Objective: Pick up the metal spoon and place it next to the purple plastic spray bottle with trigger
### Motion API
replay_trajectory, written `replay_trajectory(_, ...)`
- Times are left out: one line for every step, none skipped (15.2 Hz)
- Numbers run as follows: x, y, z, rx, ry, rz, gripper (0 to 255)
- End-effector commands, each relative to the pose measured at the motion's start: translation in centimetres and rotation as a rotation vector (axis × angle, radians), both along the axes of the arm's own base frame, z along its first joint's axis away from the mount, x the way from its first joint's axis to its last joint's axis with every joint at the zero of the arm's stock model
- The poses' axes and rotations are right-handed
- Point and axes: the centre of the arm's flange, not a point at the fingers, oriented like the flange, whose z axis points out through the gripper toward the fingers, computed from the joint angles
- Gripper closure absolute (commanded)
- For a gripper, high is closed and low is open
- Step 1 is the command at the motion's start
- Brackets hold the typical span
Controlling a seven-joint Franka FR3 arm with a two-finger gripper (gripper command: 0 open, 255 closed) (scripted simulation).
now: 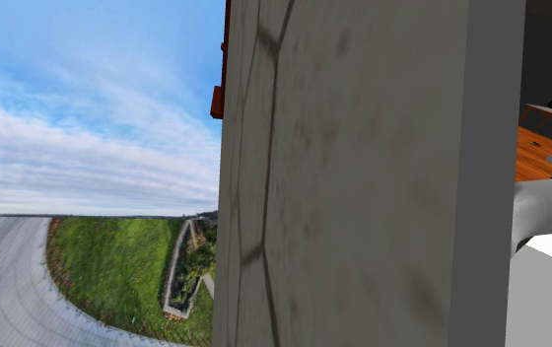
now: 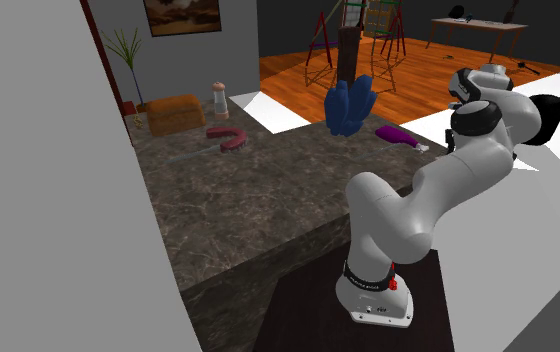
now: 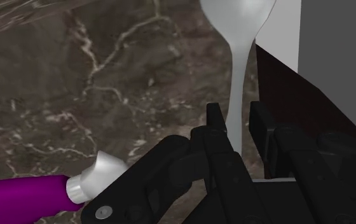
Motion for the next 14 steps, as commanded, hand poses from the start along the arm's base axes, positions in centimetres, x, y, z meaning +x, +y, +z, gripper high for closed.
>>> replay_trajectory(0.0, 0.0, -0.1, 0.0, 0.0, 0.0, 255)
replay_trajectory(0.0, 0.0, -0.1, 0.0, 0.0, 0.0, 255)
replay_trajectory(0.0, 0.0, -0.1, 0.0, 0.0, 0.0, 255)
replay_trajectory(0.0, 0.0, -0.1, 0.0, 0.0, 0.0, 255)
replay_trajectory(0.0, 0.0, -0.1, 0.0, 0.0, 0.0, 0)
replay_trajectory(0.0, 0.0, -0.1, 0.0, 0.0, 0.0, 0)
replay_trajectory(0.0, 0.0, -0.1, 0.0, 0.0, 0.0, 0)
replay_trajectory(0.0, 0.0, -0.1, 0.0, 0.0, 0.0, 0)
replay_trajectory(0.0, 0.0, -0.1, 0.0, 0.0, 0.0, 0)
replay_trajectory(0.0, 0.0, -0.1, 0.0, 0.0, 0.0, 0)
replay_trajectory(-0.2, -0.3, 1.2, 0.0, 0.0, 0.0, 0)
replay_trajectory(-0.3, -0.6, 2.5, 0.0, 0.0, 0.0, 0)
replay_trajectory(-0.4, -0.9, 3.8, 0.0, 0.0, 0.0, 0)
replay_trajectory(-0.5, -1.2, 4.8, 0.0, 0.0, 0.0, 0)
